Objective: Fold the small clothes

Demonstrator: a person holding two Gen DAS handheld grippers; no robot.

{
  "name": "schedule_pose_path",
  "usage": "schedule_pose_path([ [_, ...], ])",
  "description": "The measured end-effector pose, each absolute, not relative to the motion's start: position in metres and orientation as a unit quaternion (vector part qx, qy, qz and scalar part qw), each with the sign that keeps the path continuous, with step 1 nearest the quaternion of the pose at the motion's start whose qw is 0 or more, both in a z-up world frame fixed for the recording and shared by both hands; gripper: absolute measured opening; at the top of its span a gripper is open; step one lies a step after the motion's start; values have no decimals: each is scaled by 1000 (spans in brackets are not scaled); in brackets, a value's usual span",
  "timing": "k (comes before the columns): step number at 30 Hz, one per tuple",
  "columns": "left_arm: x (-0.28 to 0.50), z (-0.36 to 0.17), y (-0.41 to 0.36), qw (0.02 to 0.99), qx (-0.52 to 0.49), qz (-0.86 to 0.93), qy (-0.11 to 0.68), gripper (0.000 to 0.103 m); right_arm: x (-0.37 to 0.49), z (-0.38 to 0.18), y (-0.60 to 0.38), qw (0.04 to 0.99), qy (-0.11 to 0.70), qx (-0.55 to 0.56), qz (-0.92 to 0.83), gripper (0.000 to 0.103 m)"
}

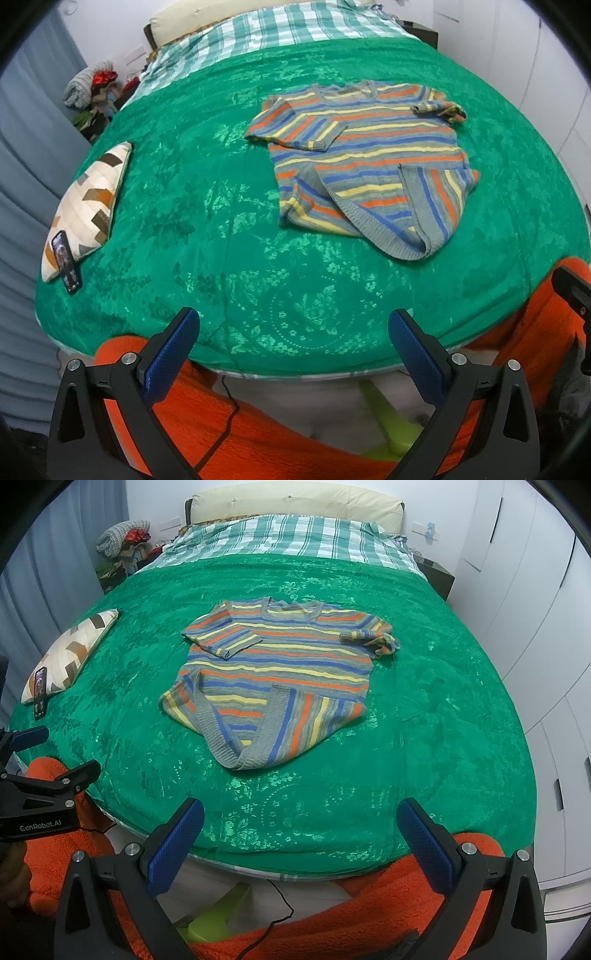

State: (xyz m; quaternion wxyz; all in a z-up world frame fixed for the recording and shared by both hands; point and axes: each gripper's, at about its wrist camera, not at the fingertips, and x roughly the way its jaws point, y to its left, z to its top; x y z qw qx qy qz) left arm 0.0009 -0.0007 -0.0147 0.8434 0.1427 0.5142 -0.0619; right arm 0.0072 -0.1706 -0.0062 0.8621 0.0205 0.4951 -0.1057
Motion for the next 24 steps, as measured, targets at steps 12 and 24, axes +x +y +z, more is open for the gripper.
schedule_pose_path([
  [12,17,-14,12,849,106,-68,513,102,17,-12,-171,862,498,15,-95,103],
  [24,110,-47,43,831,58,-148,533,102,165,-83,-234,853,513,-38,84,94],
])
